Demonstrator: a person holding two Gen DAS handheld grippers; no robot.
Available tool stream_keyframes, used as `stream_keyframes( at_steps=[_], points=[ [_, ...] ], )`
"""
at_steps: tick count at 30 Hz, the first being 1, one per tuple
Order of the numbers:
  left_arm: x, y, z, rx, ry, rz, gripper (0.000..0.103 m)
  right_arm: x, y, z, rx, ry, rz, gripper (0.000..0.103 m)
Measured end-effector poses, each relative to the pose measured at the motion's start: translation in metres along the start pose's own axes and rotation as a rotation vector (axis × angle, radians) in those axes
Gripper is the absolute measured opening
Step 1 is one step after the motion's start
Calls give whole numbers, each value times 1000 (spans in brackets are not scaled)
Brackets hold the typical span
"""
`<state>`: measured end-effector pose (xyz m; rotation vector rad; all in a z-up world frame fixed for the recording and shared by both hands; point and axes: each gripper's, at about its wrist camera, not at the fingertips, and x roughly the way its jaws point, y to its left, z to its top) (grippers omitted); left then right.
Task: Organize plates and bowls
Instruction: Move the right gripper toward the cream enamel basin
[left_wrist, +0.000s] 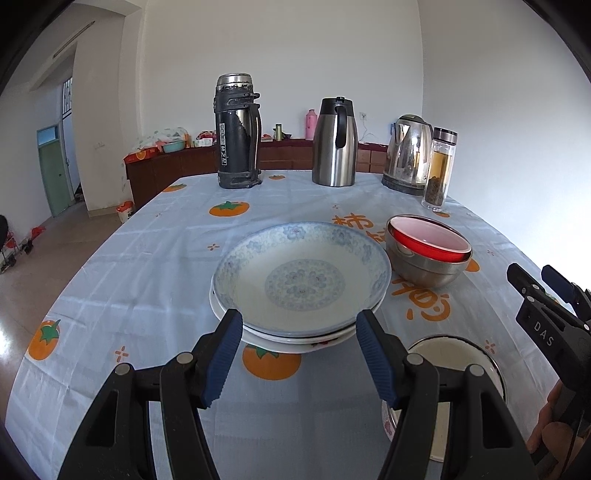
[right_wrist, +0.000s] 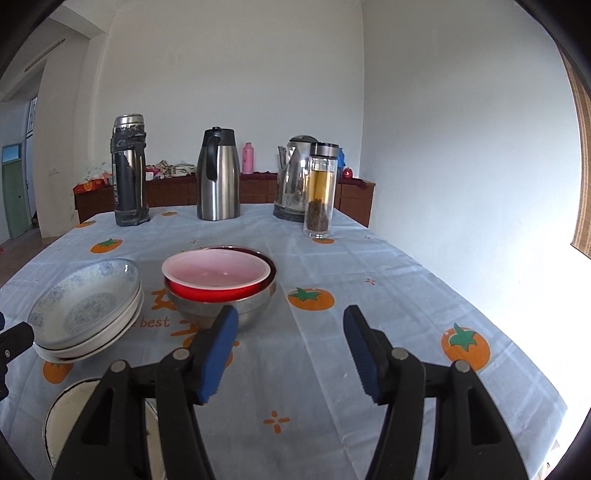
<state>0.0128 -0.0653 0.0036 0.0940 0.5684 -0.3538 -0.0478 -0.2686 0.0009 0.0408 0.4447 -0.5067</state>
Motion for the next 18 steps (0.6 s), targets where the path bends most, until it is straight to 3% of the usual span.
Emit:
stream_keyframes(
  at_steps=[11, 18],
  points=[
    [-3, 0, -6, -5, 23, -28, 66, -26, -7, -6, 26, 47, 68, 61],
    [-2, -3, -13, -15, 63, -71, 66, -42, -7, -20, 77, 125, 207, 59]
  ],
)
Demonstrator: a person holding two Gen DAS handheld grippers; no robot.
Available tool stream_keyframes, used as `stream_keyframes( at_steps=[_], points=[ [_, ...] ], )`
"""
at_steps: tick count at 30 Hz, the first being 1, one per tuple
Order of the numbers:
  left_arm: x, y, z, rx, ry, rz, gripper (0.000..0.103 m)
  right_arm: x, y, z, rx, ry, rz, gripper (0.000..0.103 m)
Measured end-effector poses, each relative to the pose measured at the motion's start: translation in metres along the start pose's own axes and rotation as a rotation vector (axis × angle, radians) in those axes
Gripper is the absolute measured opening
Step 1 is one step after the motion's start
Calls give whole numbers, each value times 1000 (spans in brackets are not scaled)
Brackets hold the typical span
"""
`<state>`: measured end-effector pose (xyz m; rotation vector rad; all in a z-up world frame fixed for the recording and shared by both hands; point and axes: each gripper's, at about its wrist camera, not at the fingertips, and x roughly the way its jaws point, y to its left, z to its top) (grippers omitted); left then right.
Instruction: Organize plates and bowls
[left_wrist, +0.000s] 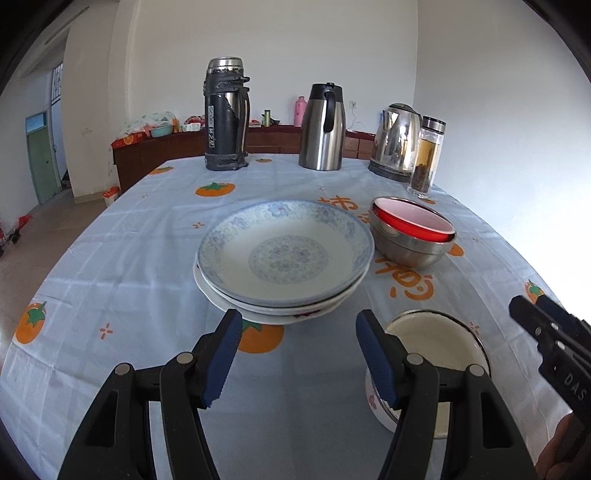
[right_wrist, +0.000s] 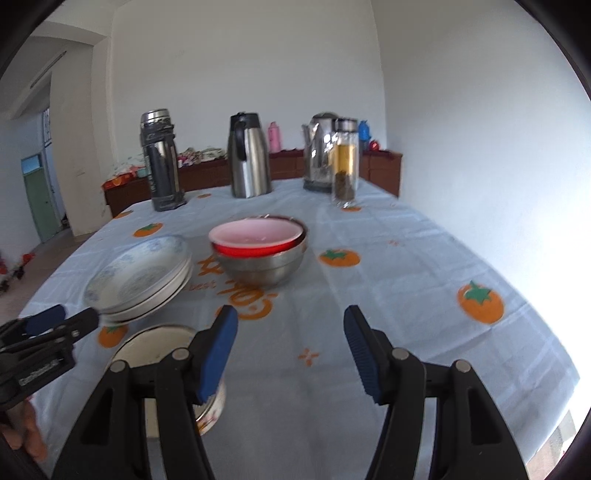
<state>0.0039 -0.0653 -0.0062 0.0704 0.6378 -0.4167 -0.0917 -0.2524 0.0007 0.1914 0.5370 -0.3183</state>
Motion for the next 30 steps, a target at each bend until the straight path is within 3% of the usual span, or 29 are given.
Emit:
stream_keyframes(
  at_steps=[7, 19, 28, 30],
  points=[
    [2, -10, -6, 7, 37, -41, 66, 0, 10, -18, 31, 85, 115, 49],
    [10, -33, -14, 83, 61, -18, 66, 12, 11, -30, 84, 165, 191, 34],
    [16, -34, -15, 78, 66, -2, 66, 16, 14, -33, 100, 183, 236, 25],
    [19, -35, -16, 77, 77, -14, 58, 17, 14, -33, 107, 188, 244, 24]
  ],
)
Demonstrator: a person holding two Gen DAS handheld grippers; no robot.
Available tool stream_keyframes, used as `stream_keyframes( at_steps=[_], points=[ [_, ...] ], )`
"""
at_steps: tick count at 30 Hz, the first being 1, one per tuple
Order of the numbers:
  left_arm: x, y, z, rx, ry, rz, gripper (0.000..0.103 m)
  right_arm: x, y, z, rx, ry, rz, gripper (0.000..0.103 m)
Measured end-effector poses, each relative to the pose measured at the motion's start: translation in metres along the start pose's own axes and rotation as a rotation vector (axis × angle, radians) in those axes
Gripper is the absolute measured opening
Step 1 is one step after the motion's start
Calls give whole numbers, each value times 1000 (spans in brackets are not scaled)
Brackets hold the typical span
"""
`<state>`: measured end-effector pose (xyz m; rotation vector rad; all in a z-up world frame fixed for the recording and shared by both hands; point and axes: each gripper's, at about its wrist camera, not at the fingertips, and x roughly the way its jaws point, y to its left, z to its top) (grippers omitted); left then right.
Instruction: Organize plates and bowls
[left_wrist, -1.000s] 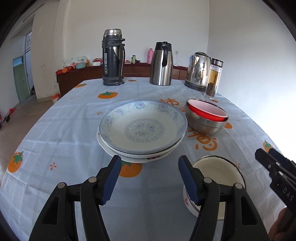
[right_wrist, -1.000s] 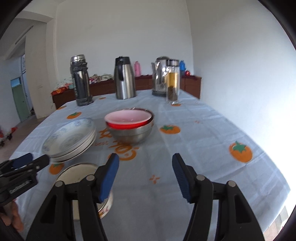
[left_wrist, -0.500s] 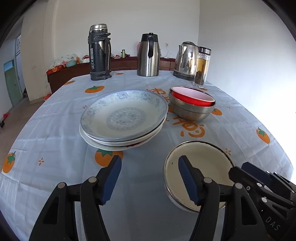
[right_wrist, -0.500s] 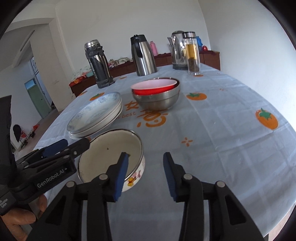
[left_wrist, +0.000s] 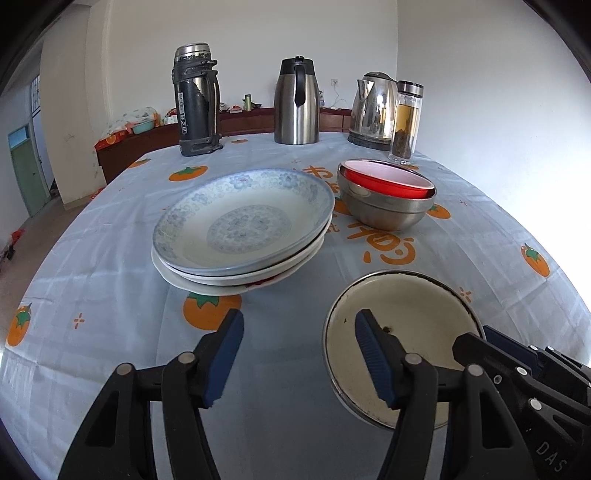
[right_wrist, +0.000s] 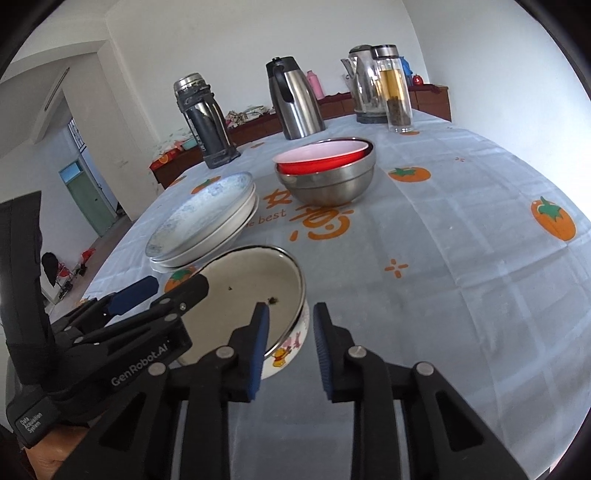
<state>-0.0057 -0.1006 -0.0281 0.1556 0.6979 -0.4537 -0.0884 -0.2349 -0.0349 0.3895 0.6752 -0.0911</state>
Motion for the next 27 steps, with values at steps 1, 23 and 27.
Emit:
stream_keyframes(
  at_steps=[1, 23, 27],
  points=[
    [2, 0, 0, -5, 10, -10, 52, 0, 0, 0, 5, 2, 5, 24],
    [13, -9, -6, -24, 76, -109, 17, 2, 0, 0, 13, 12, 5, 16],
    [8, -13, -1, -8, 55, -101, 17, -2, -3, 3, 26, 6, 12, 14]
  ],
)
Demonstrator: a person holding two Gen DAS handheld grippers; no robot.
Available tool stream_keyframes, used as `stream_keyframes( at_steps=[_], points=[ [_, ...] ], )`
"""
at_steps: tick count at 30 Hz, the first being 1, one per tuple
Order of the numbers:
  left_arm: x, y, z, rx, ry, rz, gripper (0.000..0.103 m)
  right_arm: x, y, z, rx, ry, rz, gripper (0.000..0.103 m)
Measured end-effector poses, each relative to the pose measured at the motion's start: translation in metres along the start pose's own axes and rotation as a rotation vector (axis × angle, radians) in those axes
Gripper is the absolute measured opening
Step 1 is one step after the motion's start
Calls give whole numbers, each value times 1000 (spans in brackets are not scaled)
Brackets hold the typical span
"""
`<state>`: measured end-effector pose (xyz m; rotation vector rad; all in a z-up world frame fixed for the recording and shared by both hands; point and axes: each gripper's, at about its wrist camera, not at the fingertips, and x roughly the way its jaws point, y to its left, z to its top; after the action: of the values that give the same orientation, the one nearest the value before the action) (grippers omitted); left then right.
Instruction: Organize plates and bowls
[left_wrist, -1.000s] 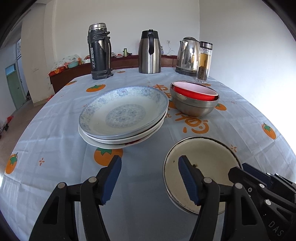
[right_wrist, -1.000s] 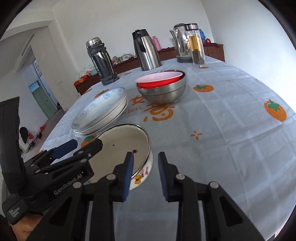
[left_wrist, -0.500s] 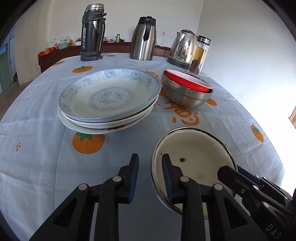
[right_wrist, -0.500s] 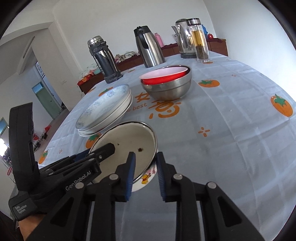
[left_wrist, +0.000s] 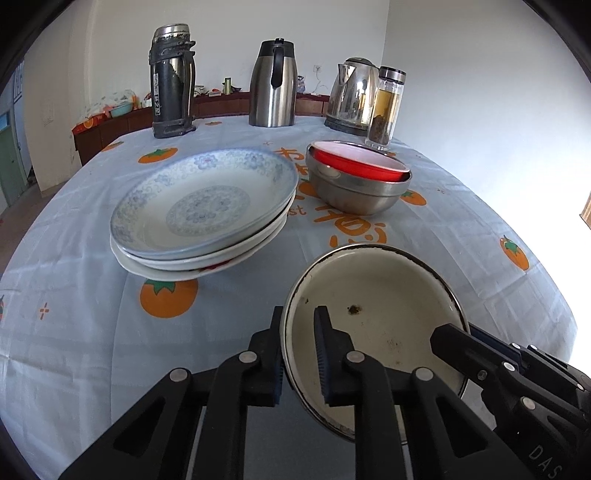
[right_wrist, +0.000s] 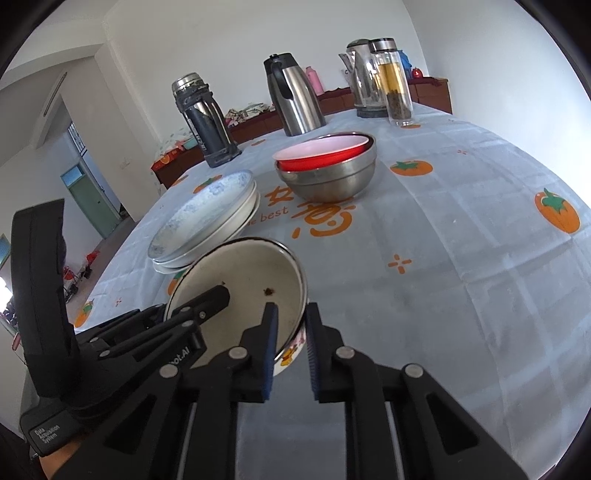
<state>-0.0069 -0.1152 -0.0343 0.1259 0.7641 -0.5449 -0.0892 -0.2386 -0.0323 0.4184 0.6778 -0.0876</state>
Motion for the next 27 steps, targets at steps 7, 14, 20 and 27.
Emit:
stream_keyframes(
  at_steps=[7, 14, 20, 27],
  points=[
    [-8, -10, 9, 32, -39, 11, 17, -9, -1, 7, 7, -28, 3, 14],
    [-11, -17, 16, 44, -54, 2, 17, -16, -5, 15, 14, -52, -3, 14],
    [-10, -22, 22, 49, -60, -12, 17, -20, -8, 19, 12, -68, -12, 14],
    [-4, -29, 30, 46, -57, -43, 17, -24, -15, 26, 11, -88, -34, 14]
  ],
)
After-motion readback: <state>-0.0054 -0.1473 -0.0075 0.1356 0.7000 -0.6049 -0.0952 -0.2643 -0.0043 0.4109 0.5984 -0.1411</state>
